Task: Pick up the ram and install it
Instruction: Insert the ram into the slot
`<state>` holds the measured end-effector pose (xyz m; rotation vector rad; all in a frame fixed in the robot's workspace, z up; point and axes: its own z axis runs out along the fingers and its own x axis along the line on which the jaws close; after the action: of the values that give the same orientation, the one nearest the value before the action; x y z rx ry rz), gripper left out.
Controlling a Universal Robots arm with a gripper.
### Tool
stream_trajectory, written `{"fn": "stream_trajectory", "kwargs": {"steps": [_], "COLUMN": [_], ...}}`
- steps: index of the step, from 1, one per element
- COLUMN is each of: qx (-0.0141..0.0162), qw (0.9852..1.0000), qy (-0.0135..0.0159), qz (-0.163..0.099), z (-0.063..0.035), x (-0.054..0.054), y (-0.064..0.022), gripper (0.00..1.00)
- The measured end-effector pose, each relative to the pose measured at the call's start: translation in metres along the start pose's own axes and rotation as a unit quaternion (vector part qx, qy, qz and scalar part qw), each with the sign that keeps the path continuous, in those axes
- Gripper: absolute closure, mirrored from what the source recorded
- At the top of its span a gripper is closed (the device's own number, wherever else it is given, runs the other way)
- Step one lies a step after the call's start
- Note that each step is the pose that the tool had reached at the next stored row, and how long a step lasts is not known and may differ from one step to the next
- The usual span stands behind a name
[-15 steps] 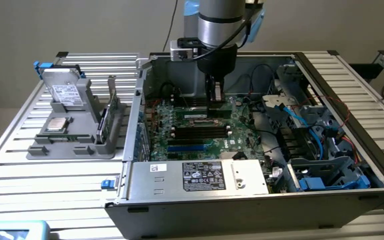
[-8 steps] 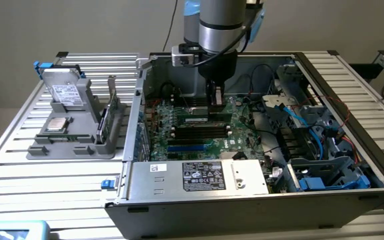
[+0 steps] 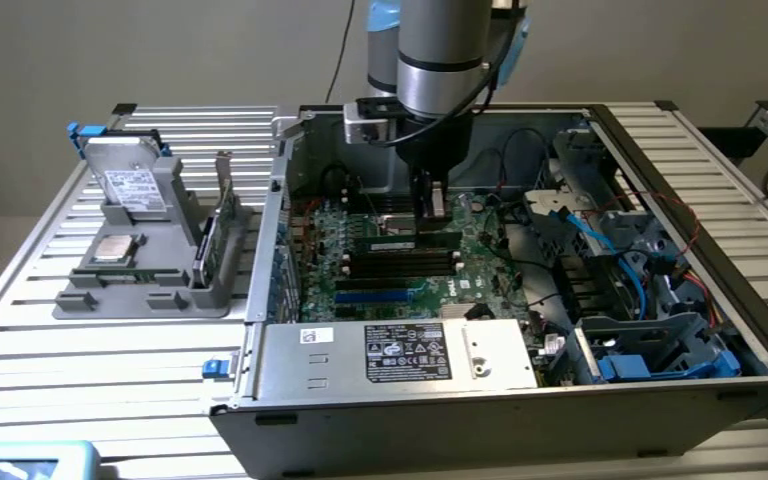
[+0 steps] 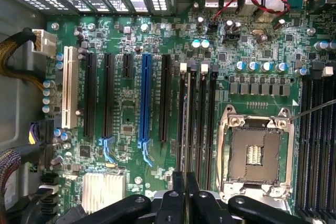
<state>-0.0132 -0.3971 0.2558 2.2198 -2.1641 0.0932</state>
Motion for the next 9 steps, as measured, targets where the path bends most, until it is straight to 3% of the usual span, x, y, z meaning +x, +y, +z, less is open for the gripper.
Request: {"fn": "stream_trajectory", "kwargs": {"steps": [6, 9], "qx": [0.0001, -0.0001], "qw": [1.0, 1.0], "qy": [0.0002, 0.0037], "qz": [0.0, 0.001], "z": [0.0013, 0.0026], "x": [-0.0002, -0.0002], "y": [0.0015, 0.0016], "gripper": [0.87, 0.87]}}
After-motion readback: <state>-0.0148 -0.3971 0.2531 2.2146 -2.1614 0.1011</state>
